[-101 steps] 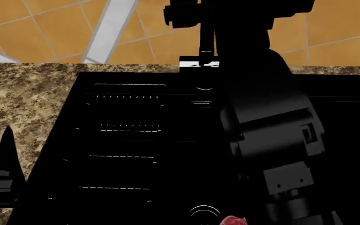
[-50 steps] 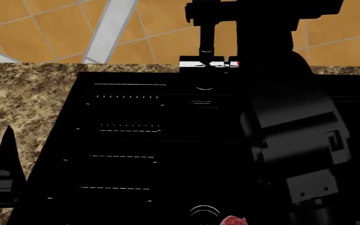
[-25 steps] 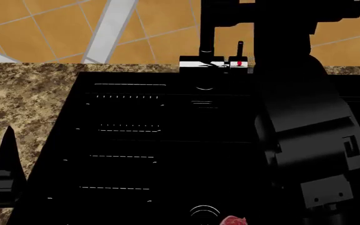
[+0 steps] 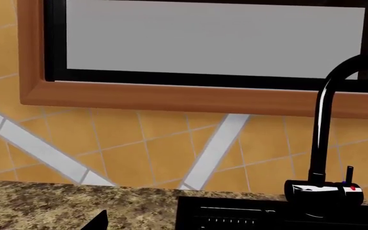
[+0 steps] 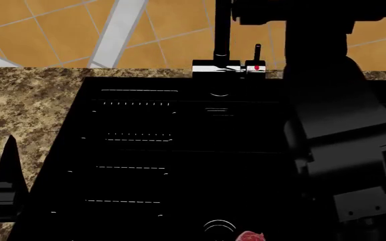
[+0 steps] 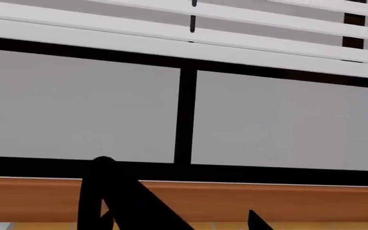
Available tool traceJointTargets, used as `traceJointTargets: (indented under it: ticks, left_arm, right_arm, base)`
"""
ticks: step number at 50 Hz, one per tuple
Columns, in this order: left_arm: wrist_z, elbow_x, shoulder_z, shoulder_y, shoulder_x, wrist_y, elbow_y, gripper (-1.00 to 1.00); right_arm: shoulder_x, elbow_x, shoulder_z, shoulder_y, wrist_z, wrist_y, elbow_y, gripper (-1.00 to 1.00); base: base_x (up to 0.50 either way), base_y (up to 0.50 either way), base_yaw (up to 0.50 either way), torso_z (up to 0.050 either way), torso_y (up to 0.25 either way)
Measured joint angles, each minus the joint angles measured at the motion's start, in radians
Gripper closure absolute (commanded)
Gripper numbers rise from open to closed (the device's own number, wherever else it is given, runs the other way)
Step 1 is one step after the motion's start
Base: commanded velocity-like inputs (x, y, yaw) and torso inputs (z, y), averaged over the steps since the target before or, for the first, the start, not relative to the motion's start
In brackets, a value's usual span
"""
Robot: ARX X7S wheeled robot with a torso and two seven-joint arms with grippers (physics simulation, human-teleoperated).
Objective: Turn the sink spout to the right.
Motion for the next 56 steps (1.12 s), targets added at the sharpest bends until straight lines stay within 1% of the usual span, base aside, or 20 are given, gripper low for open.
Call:
traceJointTargets:
  ticks: [31, 56]
  left_arm:
    - [-0.006, -0.004, 0.007, -0.003, -0.006, 0.001, -0.005, -1.0]
    - [-0.012, -0.009, 0.012, -0.006, -0.012, -0.001, -0.007, -1.0]
  right_arm:
    - [0.052, 0.003, 0.031, 0.014, 0.028, 0.024, -0.024, -1.0]
    - [0.054, -0.001, 0.027, 0.016, 0.006, -0.017, 0.065, -1.0]
  base:
    - [0.0, 0.0, 0.0, 0.0, 0.0]
    - [0.0, 0.0, 0.0, 0.0, 0.0]
